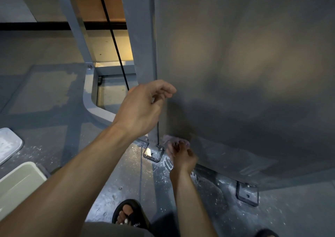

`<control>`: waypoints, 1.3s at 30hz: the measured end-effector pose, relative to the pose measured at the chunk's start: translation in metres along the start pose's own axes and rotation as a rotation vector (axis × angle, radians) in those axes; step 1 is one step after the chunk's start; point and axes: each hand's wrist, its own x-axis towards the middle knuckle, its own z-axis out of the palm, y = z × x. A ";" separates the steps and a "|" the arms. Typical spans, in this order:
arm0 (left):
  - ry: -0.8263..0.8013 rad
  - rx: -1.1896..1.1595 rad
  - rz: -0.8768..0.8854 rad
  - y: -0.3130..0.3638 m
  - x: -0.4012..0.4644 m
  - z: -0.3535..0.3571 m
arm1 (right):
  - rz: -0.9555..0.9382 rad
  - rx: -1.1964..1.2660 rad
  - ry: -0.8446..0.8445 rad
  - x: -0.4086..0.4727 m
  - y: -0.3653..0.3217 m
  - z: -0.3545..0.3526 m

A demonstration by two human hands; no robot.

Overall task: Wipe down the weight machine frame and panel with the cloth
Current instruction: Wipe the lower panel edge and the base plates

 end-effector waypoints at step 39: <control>-0.291 0.044 0.025 0.017 -0.008 0.014 | -0.455 -0.170 -0.018 -0.009 -0.038 -0.032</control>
